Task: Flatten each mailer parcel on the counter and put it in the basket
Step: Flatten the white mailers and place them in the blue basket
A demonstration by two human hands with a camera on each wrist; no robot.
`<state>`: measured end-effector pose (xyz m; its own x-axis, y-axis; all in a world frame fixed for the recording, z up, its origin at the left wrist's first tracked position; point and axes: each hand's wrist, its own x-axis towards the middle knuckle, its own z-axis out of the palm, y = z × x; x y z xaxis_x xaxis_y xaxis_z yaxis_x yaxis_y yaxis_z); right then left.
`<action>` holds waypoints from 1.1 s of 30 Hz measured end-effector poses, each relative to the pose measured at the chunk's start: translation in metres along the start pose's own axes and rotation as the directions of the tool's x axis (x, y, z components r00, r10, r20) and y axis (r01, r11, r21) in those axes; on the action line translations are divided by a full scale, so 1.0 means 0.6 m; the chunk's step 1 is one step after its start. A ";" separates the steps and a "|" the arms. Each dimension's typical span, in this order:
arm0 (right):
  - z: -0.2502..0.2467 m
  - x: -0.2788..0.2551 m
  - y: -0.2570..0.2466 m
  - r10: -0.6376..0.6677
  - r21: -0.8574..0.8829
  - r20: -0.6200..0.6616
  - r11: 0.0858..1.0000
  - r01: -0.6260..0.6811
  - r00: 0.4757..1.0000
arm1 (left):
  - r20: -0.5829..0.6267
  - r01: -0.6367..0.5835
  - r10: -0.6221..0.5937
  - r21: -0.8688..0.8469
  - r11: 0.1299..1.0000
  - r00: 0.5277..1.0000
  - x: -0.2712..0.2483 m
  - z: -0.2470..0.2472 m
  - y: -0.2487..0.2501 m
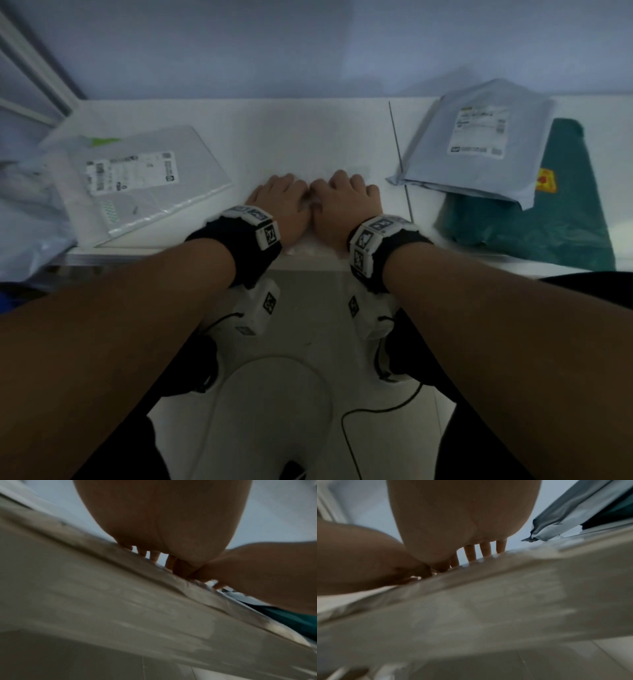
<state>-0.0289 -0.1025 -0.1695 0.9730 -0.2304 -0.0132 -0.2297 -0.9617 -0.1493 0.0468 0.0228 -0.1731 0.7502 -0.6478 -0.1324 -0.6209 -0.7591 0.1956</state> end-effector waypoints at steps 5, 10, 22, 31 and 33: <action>0.031 0.007 0.017 0.046 0.093 0.047 0.994 -0.050 0.998 | -0.061 0.057 -0.052 0.083 0.995 0.997 0.010 -0.015 0.028; 0.037 0.012 0.020 0.042 0.049 0.098 0.998 -0.047 0.994 | -0.005 0.030 -0.030 0.085 0.996 1.000 0.020 0.017 0.007; 0.034 0.007 0.012 0.155 0.020 0.095 0.987 -0.158 0.983 | -0.054 0.121 -0.116 0.097 0.988 0.992 0.014 0.029 -0.006; 0.030 0.010 0.019 0.108 0.023 0.131 0.993 -0.112 0.985 | 0.037 0.173 -0.174 0.026 0.985 0.984 0.035 0.019 -0.022; 0.030 0.008 0.018 0.102 0.027 0.119 0.994 -0.106 0.988 | 0.015 0.144 -0.145 0.054 0.988 0.989 0.026 0.023 -0.028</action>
<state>-0.0265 -0.1113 -0.1890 0.9401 -0.3081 -0.1462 -0.3310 -0.9274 -0.1742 0.0658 0.0242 -0.1919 0.8288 -0.5319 -0.1739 -0.5179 -0.8468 0.1213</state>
